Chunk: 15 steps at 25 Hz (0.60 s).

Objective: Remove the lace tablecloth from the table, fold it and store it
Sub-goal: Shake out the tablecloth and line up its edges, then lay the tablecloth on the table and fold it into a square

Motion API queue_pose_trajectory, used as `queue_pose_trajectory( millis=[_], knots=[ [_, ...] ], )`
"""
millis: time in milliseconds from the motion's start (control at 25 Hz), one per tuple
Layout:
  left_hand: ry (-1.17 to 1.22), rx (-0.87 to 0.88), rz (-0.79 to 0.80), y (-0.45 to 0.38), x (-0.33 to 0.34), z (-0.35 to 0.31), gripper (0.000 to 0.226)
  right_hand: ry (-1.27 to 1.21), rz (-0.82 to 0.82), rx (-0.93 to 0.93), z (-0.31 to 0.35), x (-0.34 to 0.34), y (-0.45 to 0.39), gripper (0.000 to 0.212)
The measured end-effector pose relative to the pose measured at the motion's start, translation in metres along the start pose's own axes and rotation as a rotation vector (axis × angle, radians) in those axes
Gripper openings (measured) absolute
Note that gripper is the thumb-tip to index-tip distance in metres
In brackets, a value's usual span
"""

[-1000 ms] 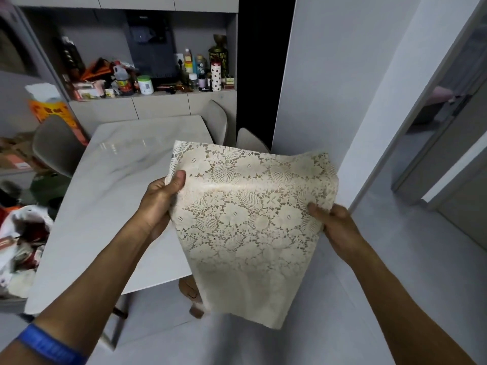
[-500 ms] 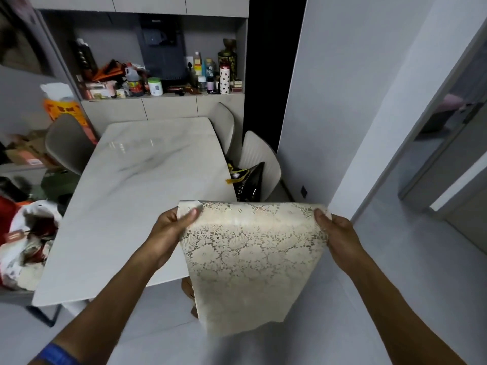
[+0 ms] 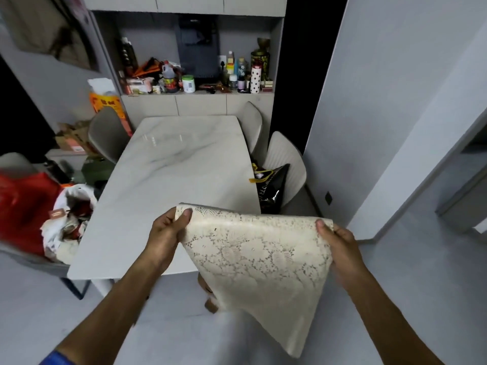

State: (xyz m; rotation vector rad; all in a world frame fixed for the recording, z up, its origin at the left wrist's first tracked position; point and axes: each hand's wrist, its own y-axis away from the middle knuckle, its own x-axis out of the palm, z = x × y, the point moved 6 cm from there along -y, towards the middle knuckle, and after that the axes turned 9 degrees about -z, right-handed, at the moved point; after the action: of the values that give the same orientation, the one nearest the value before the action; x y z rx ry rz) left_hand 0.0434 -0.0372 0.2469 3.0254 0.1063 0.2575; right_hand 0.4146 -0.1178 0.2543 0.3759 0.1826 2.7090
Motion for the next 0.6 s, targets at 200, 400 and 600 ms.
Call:
queue_pose_trajectory(
  millis=[200, 400, 600],
  knots=[
    [-0.045, -0.040, -0.104, -0.001, -0.025, -0.007, 0.016, -0.054, 0.073, 0.042, 0.020, 0.052, -0.017, 0.023],
    [0.038, -0.046, -0.280, -0.074, -0.065, -0.044, 0.019, -0.021, 0.132, 0.086, 0.026, 0.116, -0.070, 0.023],
    [-0.218, -0.138, -0.351, -0.233, -0.107, -0.058, 0.019, 0.236, 0.013, 0.080, 0.010, 0.213, -0.193, 0.021]
  ],
)
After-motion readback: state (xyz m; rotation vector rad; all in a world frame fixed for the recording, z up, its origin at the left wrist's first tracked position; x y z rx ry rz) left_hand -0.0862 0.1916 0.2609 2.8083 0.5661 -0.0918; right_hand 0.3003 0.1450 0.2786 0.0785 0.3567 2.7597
